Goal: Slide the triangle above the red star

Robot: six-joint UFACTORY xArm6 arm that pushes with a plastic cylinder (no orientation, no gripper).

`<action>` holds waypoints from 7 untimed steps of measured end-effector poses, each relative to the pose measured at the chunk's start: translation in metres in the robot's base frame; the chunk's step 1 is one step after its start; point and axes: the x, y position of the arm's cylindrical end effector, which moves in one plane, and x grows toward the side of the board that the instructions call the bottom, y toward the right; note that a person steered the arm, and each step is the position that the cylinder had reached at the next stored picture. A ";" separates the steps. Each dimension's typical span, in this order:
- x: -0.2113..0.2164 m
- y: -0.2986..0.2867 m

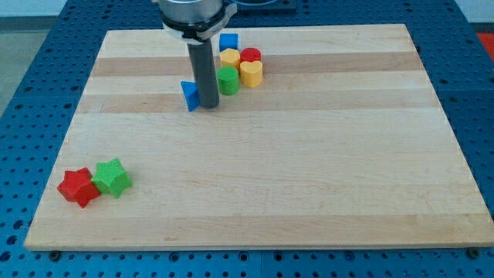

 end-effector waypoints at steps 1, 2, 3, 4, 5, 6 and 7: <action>-0.017 -0.034; 0.046 -0.106; 0.045 -0.103; 0.060 -0.042; 0.023 -0.004; -0.041 -0.022; -0.032 -0.084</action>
